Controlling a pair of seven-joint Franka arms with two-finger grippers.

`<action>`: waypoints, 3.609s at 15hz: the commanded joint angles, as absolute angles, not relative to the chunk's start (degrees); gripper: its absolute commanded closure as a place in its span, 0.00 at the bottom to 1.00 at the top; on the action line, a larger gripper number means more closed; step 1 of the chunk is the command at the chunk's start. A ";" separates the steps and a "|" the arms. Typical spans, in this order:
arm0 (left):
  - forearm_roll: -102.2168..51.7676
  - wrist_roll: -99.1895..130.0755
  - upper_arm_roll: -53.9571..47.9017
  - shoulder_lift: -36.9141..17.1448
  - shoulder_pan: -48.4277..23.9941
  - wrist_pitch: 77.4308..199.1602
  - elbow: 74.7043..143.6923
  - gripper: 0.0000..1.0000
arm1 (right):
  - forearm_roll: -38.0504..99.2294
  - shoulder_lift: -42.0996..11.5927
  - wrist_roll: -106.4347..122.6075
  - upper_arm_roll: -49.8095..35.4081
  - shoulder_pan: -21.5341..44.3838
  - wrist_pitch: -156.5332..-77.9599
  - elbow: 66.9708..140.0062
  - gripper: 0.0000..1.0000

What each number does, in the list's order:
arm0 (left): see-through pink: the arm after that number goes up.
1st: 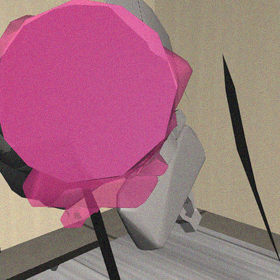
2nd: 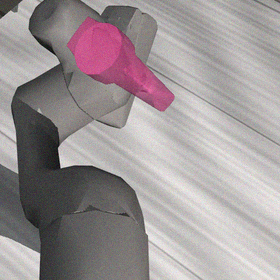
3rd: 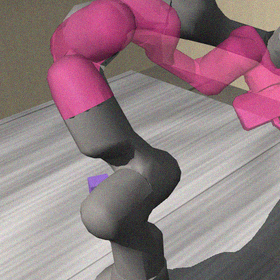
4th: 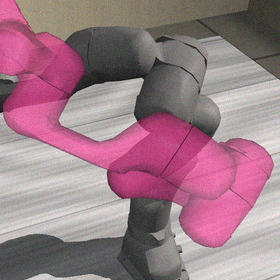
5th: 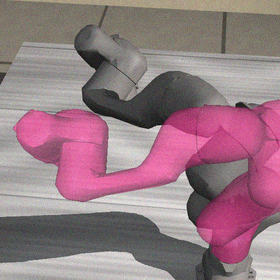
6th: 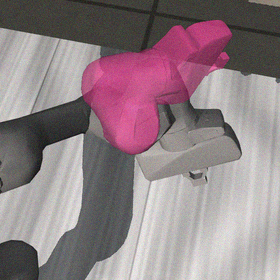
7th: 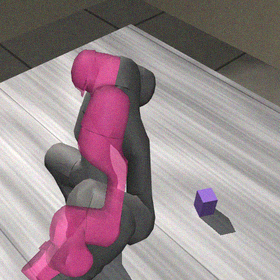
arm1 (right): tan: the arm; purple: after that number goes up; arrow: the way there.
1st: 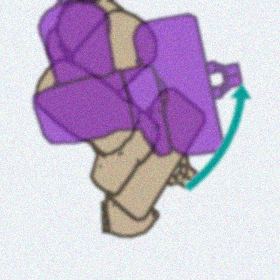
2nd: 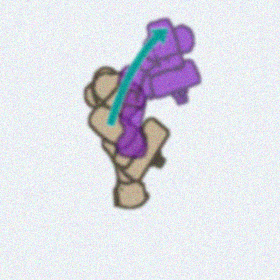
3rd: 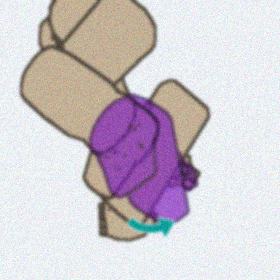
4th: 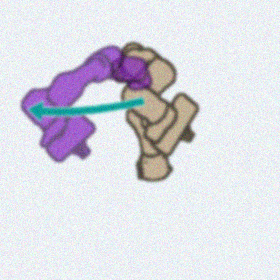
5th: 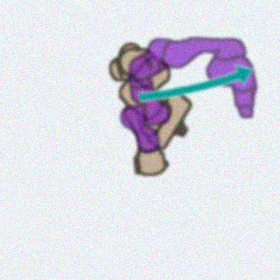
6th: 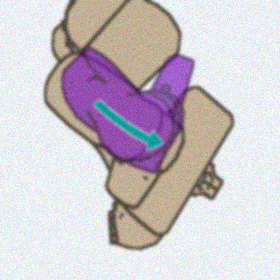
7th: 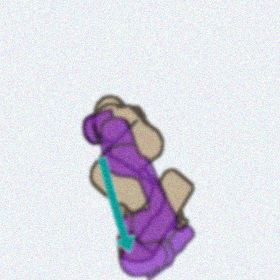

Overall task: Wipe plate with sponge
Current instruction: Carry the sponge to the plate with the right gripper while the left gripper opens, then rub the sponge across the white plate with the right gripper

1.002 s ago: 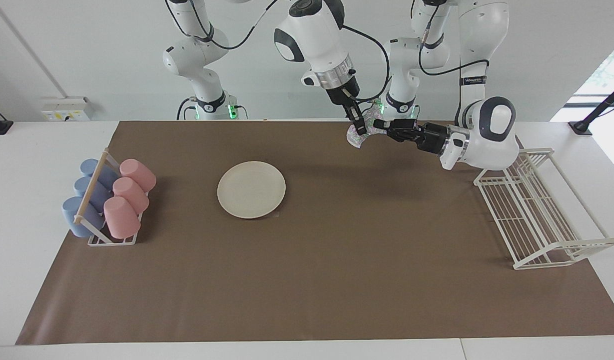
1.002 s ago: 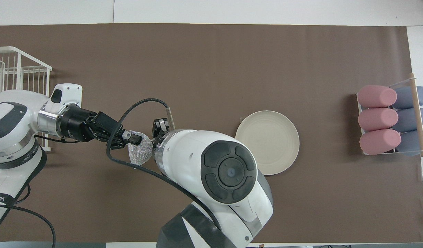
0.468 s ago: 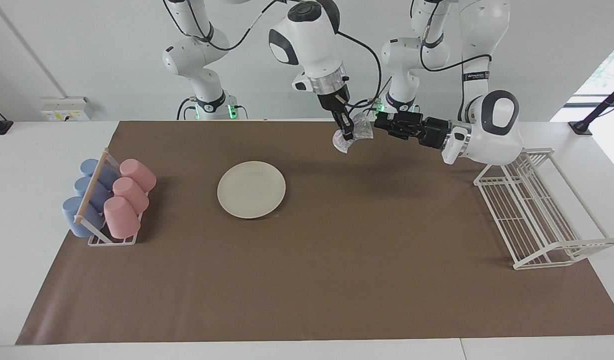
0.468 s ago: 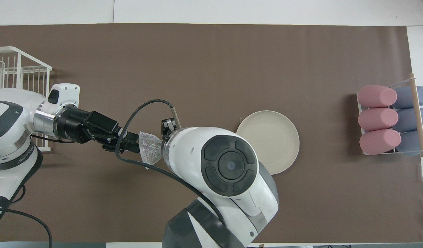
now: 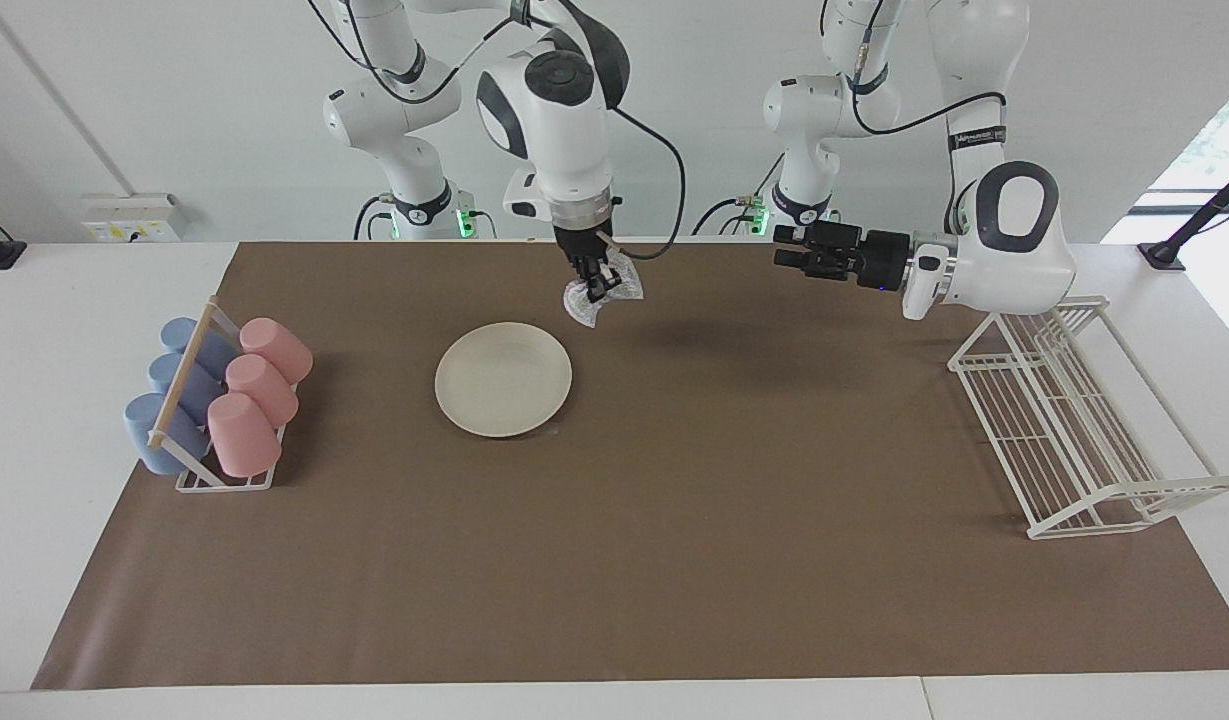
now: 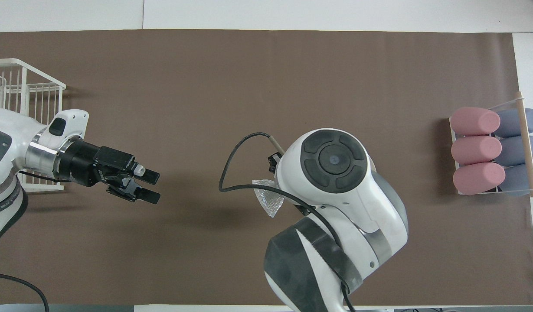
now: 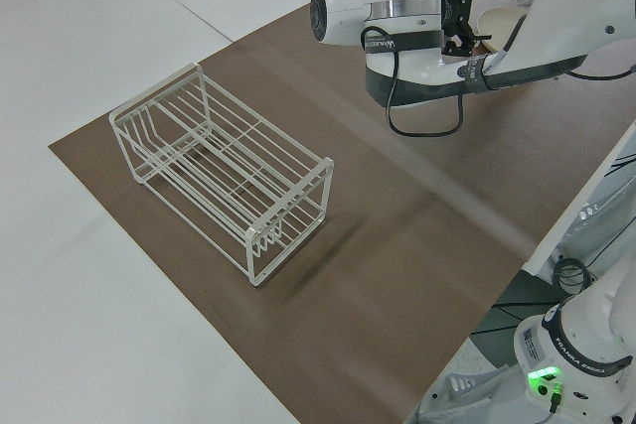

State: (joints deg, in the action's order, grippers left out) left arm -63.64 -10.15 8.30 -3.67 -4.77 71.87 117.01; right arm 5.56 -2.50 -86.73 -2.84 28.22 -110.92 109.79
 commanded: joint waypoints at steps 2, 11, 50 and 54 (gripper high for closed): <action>-54.69 -9.14 8.26 -2.64 -1.68 72.86 115.05 0.00 | 5.18 0.88 -75.08 -3.43 17.51 -125.39 125.48 1.00; -47.82 -8.88 8.26 -3.25 -0.53 79.36 113.29 0.00 | 10.36 -2.19 -74.80 -3.60 20.39 -139.74 135.79 1.00; -26.81 3.78 7.65 -2.55 -5.54 93.51 111.53 0.00 | 13.45 -5.80 -65.83 -3.52 20.30 -146.51 137.90 1.00; -26.81 3.78 7.65 -2.55 -5.54 93.52 111.62 0.00 | 13.45 -5.54 -69.58 -3.52 20.21 -141.98 132.57 1.00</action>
